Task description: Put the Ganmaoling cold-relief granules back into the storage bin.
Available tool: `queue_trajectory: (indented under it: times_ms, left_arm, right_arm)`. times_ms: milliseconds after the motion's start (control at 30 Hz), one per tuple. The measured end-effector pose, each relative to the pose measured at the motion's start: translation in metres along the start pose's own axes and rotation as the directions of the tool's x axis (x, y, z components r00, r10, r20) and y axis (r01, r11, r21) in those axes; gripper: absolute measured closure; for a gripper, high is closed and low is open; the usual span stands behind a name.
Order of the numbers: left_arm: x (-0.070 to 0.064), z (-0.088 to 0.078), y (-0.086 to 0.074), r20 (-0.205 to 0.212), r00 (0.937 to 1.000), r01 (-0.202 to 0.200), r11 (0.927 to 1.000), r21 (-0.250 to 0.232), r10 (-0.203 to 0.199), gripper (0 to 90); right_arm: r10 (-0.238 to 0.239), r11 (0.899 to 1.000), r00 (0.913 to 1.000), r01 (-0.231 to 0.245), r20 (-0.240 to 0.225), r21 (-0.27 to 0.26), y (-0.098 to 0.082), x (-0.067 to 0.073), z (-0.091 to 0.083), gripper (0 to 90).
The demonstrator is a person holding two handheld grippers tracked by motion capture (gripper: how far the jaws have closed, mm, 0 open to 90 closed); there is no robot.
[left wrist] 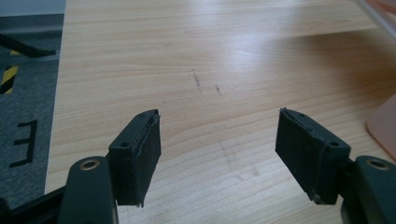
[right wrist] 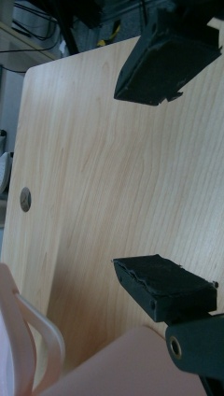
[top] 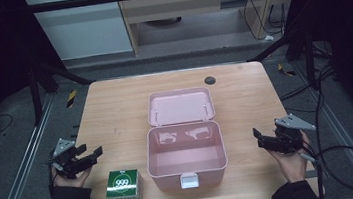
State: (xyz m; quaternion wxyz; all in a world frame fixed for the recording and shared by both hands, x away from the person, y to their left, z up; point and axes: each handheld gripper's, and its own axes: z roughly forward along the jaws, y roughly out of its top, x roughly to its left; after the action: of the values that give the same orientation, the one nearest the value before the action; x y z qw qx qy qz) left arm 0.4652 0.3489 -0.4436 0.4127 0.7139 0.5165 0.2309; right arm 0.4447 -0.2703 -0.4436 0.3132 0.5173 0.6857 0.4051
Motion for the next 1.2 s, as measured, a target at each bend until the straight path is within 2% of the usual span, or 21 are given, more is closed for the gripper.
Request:
queue_trajectory:
  times_ms: [67, 267, 333, 533, 633, 833, 1000, 1033, 1133, 1200]
  left_arm:
    - [0.0, -0.003, 0.002, 0.013, 0.9999, -0.008, 1.0, -0.003, 0.008, 30.3]
    - [-0.002, -0.011, 0.008, 0.074, 0.9967, -0.032, 0.9995, -0.002, 0.032, 29.1]
    - [-0.004, -0.012, 0.01, 0.106, 0.9929, -0.055, 0.9985, 0.001, 0.054, 28.8]
    - [-0.01, -0.018, 0.018, 0.159, 0.9785, -0.136, 0.9905, 0.017, 0.132, 27.1]
    - [-0.011, -0.021, 0.02, 0.17, 0.9738, -0.155, 0.9878, 0.012, 0.151, 27.1]
    - [-0.014, -0.028, 0.028, 0.21, 0.9575, -0.207, 0.9781, 0.022, 0.198, 25.8]
    - [-0.017, -0.032, 0.035, 0.224, 0.9388, -0.285, 0.9554, 0.078, 0.262, 23.9]
    - [-0.018, -0.034, 0.036, 0.224, 0.9349, -0.3, 0.9504, 0.083, 0.275, 23.7]
    - [-0.021, -0.038, 0.04, 0.238, 0.9245, -0.325, 0.9416, 0.087, 0.298, 23.6]
    - [-0.023, -0.04, 0.043, 0.247, 0.9157, -0.349, 0.9319, 0.099, 0.317, 23.3]
  right_arm:
    - [-0.03, 1.0, 0.9995, 0.03, -0.007, 0.0, 0.001, 0.005, 0.001, 16.6]
    - [-0.039, 0.999, 0.9993, 0.039, -0.001, 0.006, 0.0, 0.006, 0.0, 17.0]
    - [-0.036, 0.999, 0.9993, 0.036, 0.005, 0.007, -0.001, 0.004, 0.0, 16.4]
    - [-0.038, 0.999, 0.9992, 0.038, 0.008, 0.024, -0.003, 0.003, 0.002, 16.1]
    - [-0.045, 0.999, 0.999, 0.045, 0.0, 0.027, -0.003, 0.003, 0.004, 16.1]
    - [-0.044, 0.999, 0.999, 0.044, -0.006, 0.03, -0.003, 0.004, 0.005, 16.0]
    - [-0.05, 0.998, 0.9987, 0.05, -0.007, 0.034, -0.003, 0.003, 0.006, 15.3]
    - [-0.052, 0.998, 0.9986, 0.052, -0.005, 0.035, -0.003, 0.003, 0.006, 15.1]
    - [-0.054, 0.998, 0.9985, 0.054, 0.0, 0.039, -0.003, 0.004, 0.006, 14.8]
    - [-0.054, 0.998, 0.9985, 0.054, -0.001, 0.04, -0.003, 0.004, 0.006, 14.8]
